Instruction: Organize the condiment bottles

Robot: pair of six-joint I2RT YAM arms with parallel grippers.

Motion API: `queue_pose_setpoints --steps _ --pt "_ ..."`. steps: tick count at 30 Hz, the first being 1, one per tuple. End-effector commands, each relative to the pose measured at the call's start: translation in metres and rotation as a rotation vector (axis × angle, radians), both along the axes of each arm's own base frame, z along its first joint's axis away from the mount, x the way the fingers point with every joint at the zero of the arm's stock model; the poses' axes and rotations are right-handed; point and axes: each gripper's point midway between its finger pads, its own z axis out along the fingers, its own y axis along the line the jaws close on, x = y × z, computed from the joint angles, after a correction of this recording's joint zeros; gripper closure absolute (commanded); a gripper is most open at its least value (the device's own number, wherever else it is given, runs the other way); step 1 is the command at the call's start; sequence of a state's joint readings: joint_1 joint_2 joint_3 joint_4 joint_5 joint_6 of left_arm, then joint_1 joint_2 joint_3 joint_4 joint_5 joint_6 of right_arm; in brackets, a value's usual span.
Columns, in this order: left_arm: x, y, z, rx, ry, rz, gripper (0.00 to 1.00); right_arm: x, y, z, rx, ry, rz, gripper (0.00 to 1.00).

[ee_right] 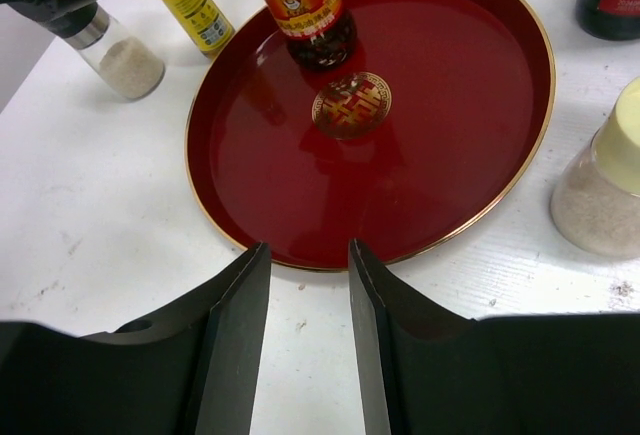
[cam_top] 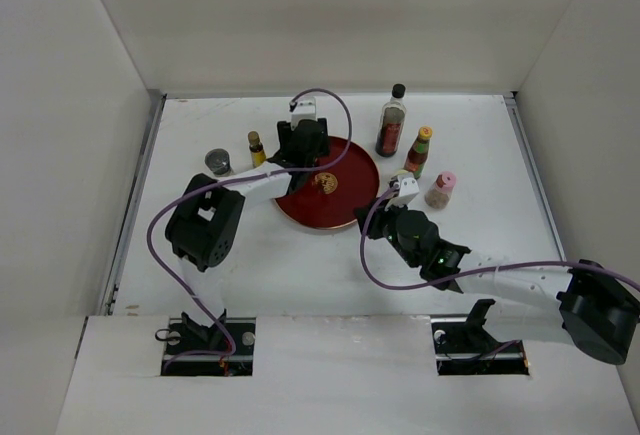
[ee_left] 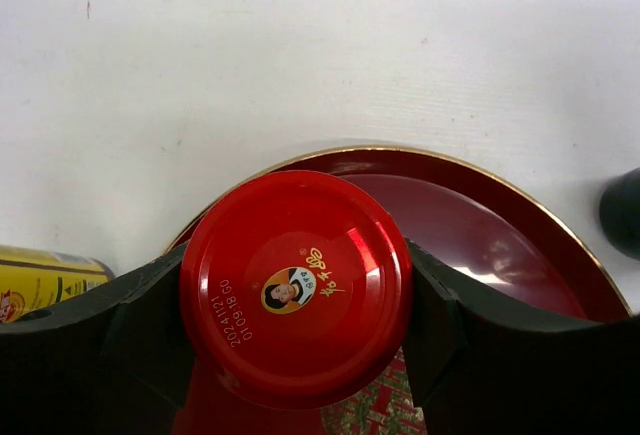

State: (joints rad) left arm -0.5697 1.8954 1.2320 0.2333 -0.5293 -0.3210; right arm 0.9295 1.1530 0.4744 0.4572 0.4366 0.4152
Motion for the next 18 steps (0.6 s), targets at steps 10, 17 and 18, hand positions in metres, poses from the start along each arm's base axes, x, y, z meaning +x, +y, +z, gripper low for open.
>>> queue_pose_setpoints --steps 10,17,18 --pt "0.009 0.001 0.086 -0.127 -0.221 0.014 0.12 0.004 -0.003 0.017 0.057 -0.042 -0.012 0.55" --pt "-0.026 0.033 0.123 -0.14 -0.22 0.023 0.23 0.006 -0.003 0.016 0.052 -0.04 -0.015 0.55" --pt "-0.029 0.04 0.124 -0.133 -0.212 0.037 0.27 0.006 -0.003 0.015 0.052 -0.039 -0.017 0.55"
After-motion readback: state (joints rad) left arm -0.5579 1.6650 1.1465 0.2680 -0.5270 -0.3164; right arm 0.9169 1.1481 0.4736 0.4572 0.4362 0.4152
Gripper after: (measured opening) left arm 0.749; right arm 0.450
